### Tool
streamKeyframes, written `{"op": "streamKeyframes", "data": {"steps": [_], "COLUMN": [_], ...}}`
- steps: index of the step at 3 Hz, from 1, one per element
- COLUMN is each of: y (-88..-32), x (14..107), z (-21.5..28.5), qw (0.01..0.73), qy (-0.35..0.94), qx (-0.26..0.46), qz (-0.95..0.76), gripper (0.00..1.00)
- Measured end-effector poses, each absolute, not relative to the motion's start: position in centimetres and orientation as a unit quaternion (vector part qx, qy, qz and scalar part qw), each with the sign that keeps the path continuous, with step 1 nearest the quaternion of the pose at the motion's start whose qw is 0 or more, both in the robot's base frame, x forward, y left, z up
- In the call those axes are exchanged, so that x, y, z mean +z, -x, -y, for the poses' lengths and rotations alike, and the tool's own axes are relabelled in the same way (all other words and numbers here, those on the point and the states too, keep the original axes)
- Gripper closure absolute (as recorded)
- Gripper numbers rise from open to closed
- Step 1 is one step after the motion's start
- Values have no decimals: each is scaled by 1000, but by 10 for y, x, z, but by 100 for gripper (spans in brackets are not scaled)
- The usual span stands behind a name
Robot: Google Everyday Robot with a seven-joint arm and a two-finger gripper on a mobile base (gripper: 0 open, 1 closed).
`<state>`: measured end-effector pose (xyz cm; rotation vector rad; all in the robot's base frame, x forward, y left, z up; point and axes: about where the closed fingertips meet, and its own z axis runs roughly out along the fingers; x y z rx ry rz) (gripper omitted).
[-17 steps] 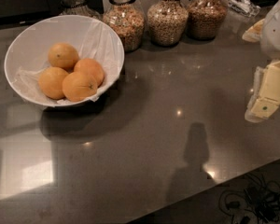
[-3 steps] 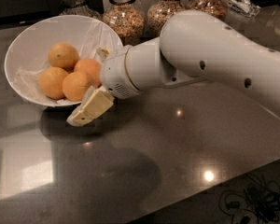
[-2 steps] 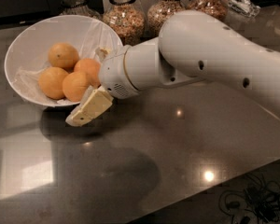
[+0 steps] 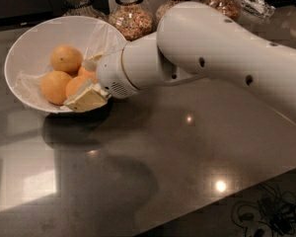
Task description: Pick orange from white bowl
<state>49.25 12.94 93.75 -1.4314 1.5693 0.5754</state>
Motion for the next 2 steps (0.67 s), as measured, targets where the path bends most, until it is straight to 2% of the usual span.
{"op": "streamKeyframes", "data": {"steps": [1, 2], "y": [-500, -501], "x": [951, 950], "z": [-128, -127], "qw": [446, 443], "qy": [586, 586], "qx": [203, 198], "qz": [-646, -649], "gripper": [33, 26]}}
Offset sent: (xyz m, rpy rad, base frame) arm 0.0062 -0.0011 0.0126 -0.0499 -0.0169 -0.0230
